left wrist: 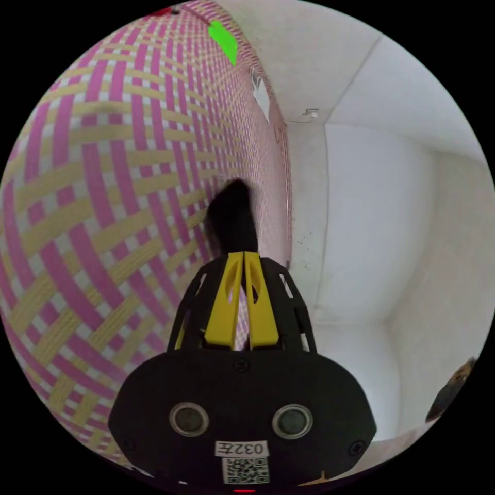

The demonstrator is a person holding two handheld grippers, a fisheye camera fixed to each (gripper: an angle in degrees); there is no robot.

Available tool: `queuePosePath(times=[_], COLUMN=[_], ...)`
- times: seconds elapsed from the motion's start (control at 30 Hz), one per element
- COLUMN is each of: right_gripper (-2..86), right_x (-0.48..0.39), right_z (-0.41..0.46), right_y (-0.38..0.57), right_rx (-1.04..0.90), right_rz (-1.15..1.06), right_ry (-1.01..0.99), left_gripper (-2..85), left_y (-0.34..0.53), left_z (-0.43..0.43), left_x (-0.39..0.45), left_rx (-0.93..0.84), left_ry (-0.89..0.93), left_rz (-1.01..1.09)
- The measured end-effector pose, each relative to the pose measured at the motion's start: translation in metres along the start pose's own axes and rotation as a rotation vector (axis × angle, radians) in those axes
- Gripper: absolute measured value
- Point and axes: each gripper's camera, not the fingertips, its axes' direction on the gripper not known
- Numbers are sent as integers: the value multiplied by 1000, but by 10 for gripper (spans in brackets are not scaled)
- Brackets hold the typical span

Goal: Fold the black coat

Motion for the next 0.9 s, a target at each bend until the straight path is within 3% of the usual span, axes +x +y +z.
queuePosePath(times=[0.2, 0.47, 0.63, 0.83, 0.9], right_gripper=[-10, -10, -10, -10, -10], right_x=[3, 14, 13, 13, 16], right_z=[1, 2, 2, 3, 3], right_y=[-3, 8, 16, 31, 37], right_rx=[-45, -55, -65, -62, -57], right_rz=[-38, -49, -63, -67, -60], right_ry=[7, -19, -1, 19, 11], left_gripper=[35, 83, 1, -8, -9], left_y=[3, -84, -112, -69, -52], left_z=[-20, 60, 114, 35, 22], left_x=[11, 17, 1, 100, 111], left_rx=[-18, -170, -375, -136, -120], left_ry=[-164, -371, -217, 299, 206], left_rz=[247, 415, 346, 627, 654])
